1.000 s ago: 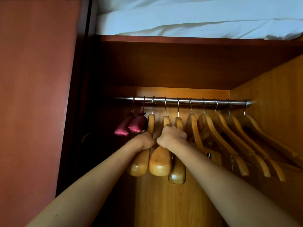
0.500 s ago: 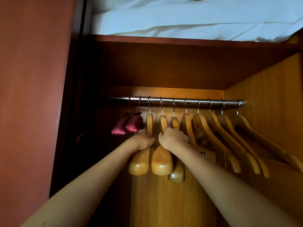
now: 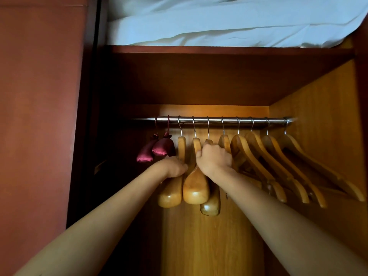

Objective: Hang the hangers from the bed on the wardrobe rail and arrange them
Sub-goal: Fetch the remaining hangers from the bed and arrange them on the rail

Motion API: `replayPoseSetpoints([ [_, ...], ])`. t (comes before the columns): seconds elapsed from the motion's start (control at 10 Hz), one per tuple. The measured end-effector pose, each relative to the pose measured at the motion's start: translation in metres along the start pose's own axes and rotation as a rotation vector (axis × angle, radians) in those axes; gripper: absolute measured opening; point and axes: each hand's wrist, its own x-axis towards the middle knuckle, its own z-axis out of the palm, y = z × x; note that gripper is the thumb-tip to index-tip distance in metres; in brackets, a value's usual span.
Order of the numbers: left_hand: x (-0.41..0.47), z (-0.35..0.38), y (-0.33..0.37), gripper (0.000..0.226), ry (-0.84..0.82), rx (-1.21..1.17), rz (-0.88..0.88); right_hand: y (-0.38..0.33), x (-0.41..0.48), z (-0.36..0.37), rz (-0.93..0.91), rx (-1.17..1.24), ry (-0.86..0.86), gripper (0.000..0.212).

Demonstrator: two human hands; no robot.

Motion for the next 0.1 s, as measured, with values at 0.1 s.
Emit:
replayPoseSetpoints([
  [0.1,-0.0168,-0.0148,0.0115,0.046,-0.043,0.165,-0.047,-0.0123,0.0034,-0.0075,-0.044,0.029,0.086,0.030],
])
